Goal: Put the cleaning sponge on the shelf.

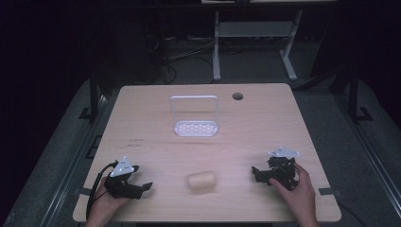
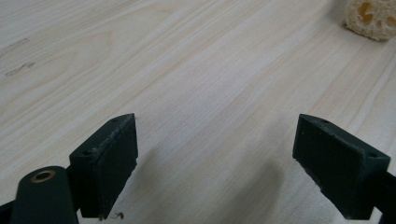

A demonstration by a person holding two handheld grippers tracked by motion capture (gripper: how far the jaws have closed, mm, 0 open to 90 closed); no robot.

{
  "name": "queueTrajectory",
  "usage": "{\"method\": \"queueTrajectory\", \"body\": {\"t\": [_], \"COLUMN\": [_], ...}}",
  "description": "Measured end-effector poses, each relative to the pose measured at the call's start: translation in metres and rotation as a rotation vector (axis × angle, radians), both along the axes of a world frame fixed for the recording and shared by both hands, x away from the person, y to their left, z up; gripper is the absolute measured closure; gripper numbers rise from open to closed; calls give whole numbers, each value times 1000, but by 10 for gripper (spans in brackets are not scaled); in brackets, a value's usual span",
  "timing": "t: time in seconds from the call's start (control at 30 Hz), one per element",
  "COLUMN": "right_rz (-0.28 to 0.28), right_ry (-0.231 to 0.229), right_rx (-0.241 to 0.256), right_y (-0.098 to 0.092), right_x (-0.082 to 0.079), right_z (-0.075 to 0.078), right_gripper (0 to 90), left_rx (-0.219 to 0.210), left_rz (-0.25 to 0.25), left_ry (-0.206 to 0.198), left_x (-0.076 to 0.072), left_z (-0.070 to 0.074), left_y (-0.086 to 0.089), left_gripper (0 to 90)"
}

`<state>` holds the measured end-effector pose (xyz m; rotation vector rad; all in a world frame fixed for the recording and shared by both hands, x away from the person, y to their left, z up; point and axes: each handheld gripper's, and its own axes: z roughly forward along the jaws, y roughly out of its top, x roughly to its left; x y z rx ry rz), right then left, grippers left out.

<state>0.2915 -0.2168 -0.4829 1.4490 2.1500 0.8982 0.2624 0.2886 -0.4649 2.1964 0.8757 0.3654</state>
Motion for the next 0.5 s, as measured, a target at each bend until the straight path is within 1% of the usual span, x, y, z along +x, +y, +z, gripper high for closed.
{"method": "queueTrajectory", "body": {"t": [0.23, 0.5], "right_rz": [0, 0], "right_ry": [0, -1], "right_rx": [0, 0], "right_y": [0, 0], "right_x": [0, 0], "right_z": [0, 0], "right_gripper": [6, 6], "left_rx": [-5, -8], "left_rz": [-16, -49], "left_ry": [1, -1], "left_x": [-2, -4], "left_z": [2, 3], "left_y": [-4, -11], "left_gripper": [137, 137]}}
